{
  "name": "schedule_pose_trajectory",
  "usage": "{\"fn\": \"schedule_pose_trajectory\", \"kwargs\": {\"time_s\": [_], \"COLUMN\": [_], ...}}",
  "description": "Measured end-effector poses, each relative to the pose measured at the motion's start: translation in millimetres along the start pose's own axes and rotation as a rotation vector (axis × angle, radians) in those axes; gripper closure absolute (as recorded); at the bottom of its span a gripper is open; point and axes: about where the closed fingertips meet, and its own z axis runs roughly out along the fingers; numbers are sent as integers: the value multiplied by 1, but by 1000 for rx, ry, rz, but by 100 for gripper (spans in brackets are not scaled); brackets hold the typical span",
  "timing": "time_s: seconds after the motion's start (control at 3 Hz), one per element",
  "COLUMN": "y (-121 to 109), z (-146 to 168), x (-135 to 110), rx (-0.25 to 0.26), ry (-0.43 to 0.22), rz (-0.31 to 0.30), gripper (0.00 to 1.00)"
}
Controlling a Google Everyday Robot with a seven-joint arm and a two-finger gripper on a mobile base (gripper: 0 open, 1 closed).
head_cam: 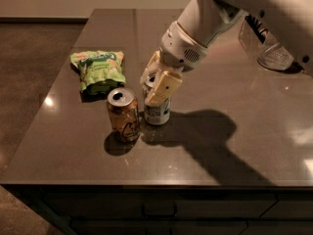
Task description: Move 7up can near orange can
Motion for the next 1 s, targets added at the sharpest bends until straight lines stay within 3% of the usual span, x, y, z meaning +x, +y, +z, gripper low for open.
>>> {"fn": "schedule_pose_trajectory", "kwargs": {"time_s": [0.67,1.0], "y": [11,10], "z": [6,8], "x": [-4,-5], "rx": [-62,-57], "ry": [11,9], "rz": [-59,-60], "gripper": [12,0]}}
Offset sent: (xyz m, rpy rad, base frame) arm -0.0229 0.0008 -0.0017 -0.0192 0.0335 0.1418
